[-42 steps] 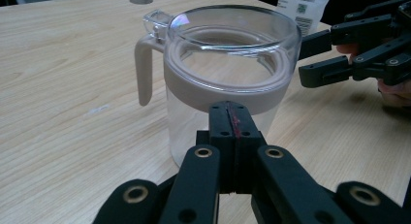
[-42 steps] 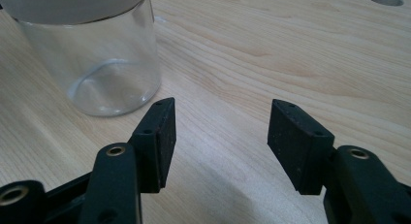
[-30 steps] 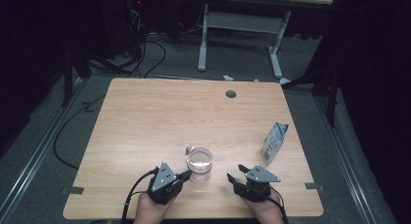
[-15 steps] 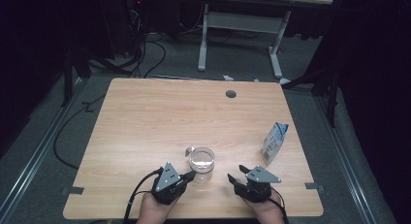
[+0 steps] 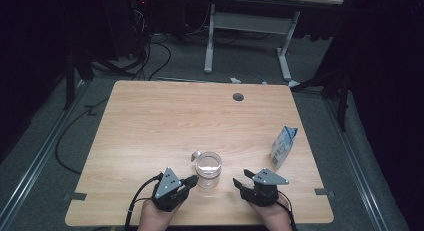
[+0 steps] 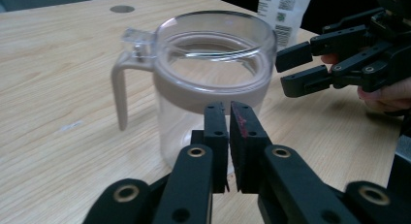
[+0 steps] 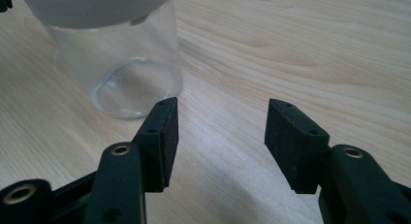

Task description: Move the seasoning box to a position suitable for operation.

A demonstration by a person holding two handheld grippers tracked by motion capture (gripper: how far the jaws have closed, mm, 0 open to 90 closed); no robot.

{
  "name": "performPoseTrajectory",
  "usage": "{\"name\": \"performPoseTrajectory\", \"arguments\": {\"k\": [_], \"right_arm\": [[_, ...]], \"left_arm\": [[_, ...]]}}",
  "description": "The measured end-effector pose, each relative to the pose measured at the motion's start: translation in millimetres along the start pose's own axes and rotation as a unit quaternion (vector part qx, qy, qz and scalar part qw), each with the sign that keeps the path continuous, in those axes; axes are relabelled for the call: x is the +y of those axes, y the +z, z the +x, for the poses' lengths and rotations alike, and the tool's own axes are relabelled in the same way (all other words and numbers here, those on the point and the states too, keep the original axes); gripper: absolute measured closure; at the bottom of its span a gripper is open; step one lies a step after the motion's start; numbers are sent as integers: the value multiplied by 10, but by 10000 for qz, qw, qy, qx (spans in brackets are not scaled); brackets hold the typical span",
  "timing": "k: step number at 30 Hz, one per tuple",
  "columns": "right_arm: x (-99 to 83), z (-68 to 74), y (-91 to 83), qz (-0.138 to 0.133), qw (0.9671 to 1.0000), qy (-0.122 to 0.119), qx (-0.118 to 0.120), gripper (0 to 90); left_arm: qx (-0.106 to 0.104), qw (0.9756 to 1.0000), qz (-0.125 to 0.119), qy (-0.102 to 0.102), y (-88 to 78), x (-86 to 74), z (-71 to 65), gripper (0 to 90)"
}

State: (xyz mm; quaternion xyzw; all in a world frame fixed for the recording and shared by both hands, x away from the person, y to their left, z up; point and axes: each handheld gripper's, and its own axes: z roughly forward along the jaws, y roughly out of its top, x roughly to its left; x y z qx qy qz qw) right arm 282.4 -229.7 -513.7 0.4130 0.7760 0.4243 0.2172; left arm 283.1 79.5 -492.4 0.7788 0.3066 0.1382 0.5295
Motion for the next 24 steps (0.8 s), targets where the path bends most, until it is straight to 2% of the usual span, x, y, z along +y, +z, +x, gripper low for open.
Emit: {"name": "performPoseTrajectory", "arguments": {"k": [7, 8, 10, 13, 18, 21, 24], "right_arm": [[56, 35, 46, -82, 10000, -37, -35, 491], [71, 44, 67, -99, 9999, -37, -64, 498], [78, 48, 76, -106, 9999, -43, -77, 504], [94, 67, 100, -165, 9998, -56, -108, 532], [103, 112, 123, -124, 9996, -192, -143, 571], [104, 124, 125, -143, 9996, -176, -154, 579], [132, 153, 158, -38, 9998, -171, -111, 578]], "left_arm": [[235, 9997, -26, -46, -94, -35, 102, 787], [402, 9992, 27, 51, -118, -54, 134, 787], [426, 9991, 59, 65, -130, -61, 153, 787], [522, 9986, 72, -24, -165, -78, 223, 787], [592, 9976, 72, -349, -227, -69, 393, 787], [605, 9972, 54, -430, -229, -64, 440, 783], [650, 9966, -18, -507, -175, -19, 497, 770]]}}
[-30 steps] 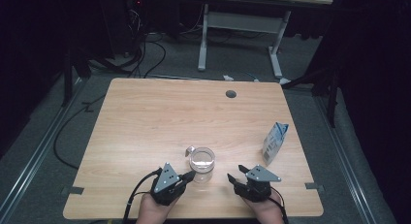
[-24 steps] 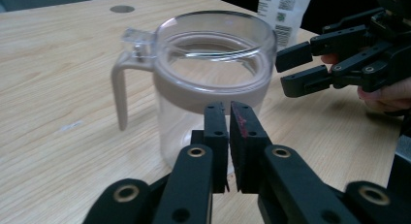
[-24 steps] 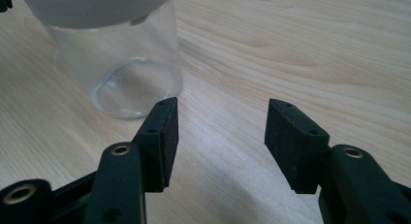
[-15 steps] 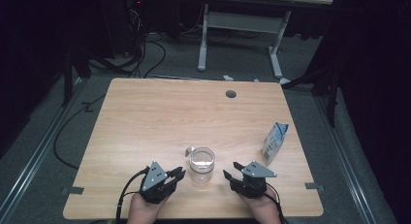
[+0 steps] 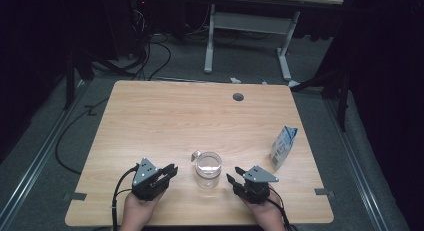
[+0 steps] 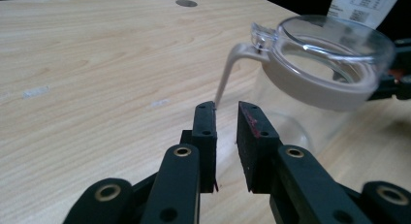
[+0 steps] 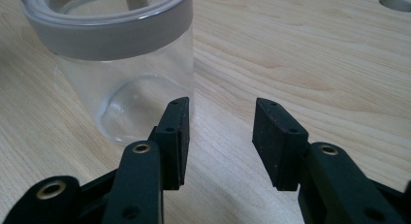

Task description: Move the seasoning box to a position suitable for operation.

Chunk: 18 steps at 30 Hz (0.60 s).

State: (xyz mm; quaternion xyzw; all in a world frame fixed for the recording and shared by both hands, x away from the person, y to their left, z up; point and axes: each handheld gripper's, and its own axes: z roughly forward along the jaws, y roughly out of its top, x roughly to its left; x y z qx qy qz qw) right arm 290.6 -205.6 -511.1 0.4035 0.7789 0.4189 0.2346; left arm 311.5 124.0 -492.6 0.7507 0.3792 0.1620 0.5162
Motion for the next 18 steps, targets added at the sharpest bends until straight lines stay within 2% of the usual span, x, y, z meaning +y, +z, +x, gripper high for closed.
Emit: {"name": "performPoseTrajectory", "arguments": {"k": [2, 5, 7, 8, 11, 16, 18], "right_arm": [[26, 3, 13, 21, 10000, -24, 71, 589], [46, 4, 22, 36, 9999, 25, 104, 615], [63, 17, 39, 30, 9999, 21, 105, 634], [80, 23, 47, 27, 10000, -4, 78, 639], [120, 0, 37, -36, 9999, 20, 94, 651], [211, -36, 58, -74, 9999, -10, 94, 662], [226, -41, 73, -98, 9999, -53, 72, 667]], "left_arm": [[67, 10000, -11, -53, 46, 32, 14, 759], [80, 9999, 3, -95, 83, 69, 27, 792], [100, 9999, -21, -71, 115, 113, 22, 794], [141, 9999, -11, 37, 139, 166, 10, 793], [160, 9998, -95, 37, 155, 213, 14, 797], [-82, 9994, -340, -43, 240, 314, 40, 793], [-96, 9994, -321, -19, 277, 347, 38, 792]]}}
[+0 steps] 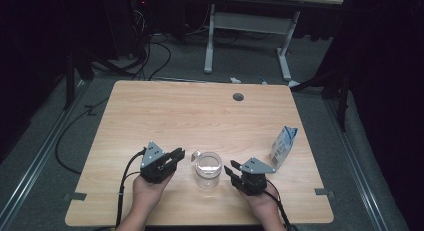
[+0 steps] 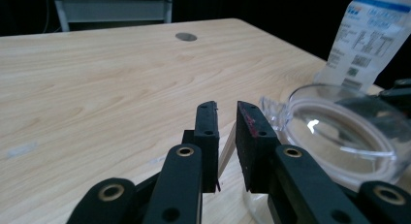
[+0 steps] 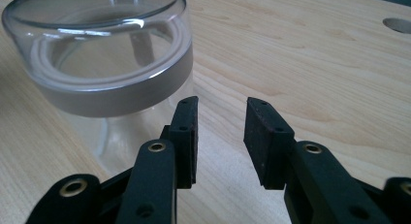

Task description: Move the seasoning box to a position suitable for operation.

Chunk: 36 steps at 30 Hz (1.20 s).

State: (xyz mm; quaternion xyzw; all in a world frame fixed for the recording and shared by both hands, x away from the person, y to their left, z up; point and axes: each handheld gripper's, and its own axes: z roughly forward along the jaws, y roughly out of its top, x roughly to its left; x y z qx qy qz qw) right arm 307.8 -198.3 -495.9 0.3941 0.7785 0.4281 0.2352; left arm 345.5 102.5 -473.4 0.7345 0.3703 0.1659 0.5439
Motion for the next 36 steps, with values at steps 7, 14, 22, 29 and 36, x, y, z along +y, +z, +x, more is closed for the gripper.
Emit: {"name": "performPoseTrajectory", "arguments": {"k": [7, 14, 22, 29, 36], "right_arm": [[-13, -5, -27, -38, 10000, -85, -9, 669], [-62, -15, -53, -9, 10000, -53, 66, 709], [-30, 20, -101, -63, 9998, -48, 166, 764], [-16, 63, -95, -54, 9997, -116, 198, 787], [-11, 73, -107, -61, 9996, -144, 221, 811]], "left_arm": [[71, 9999, 10, 77, 75, 65, -27, 830], [2, 9999, 15, 170, 155, 133, -109, 883], [-37, 9997, 49, 215, 235, 174, -196, 898], [-55, 9997, 78, 244, 260, 177, -226, 899], [-77, 9996, 113, 256, 281, 158, -239, 899]]}}
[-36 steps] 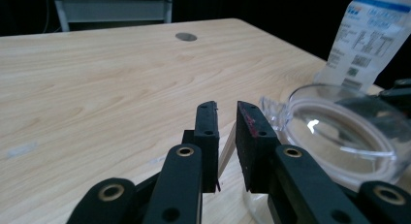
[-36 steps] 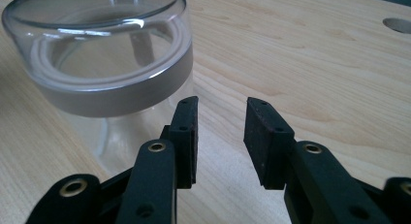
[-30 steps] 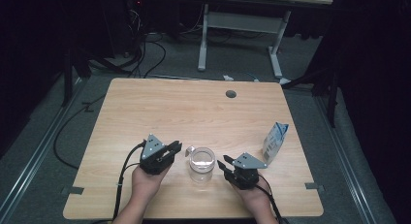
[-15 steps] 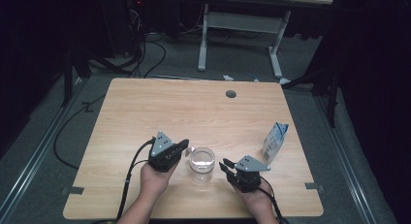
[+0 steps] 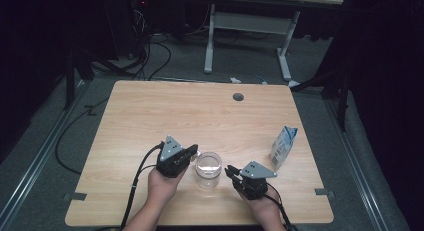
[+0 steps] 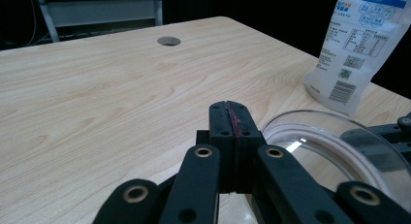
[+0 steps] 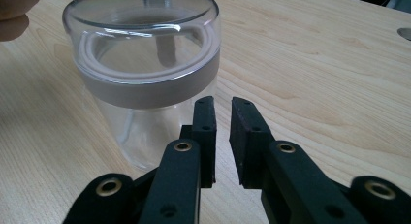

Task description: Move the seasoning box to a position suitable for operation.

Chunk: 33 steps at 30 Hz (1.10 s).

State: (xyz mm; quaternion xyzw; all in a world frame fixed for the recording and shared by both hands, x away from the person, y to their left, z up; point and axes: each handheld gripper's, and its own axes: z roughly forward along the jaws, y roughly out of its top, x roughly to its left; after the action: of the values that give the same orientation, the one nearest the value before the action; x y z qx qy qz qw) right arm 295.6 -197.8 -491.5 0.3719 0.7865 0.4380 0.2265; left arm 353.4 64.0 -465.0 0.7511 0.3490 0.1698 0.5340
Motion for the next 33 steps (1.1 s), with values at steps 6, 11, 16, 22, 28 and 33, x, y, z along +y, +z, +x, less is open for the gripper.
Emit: {"name": "performPoseTrajectory", "arguments": {"k": [6, 11, 16, 22, 28, 33], "right_arm": [[5, 5, -9, -33, 10000, -14, 6, 813], [5, 7, -13, -47, 10000, -19, -9, 815], [8, 5, -25, -75, 10000, -23, 5, 841], [12, 10, -45, -132, 9999, -57, 40, 887], [24, 15, -68, -179, 9998, -81, 78, 897], [31, 27, -76, -187, 9997, -128, 90, 894]], "left_arm": [[30, 10000, -25, 42, 0, -11, -11, 899], [31, 10000, -35, 35, -2, -15, -10, 899], [29, 10000, -37, 52, -4, -16, -10, 899], [26, 10000, -34, 56, -4, -15, -9, 899], [27, 10000, -38, 76, -3, -16, -10, 900], [47, 9999, -38, 99, -4, -17, -15, 900]]}}
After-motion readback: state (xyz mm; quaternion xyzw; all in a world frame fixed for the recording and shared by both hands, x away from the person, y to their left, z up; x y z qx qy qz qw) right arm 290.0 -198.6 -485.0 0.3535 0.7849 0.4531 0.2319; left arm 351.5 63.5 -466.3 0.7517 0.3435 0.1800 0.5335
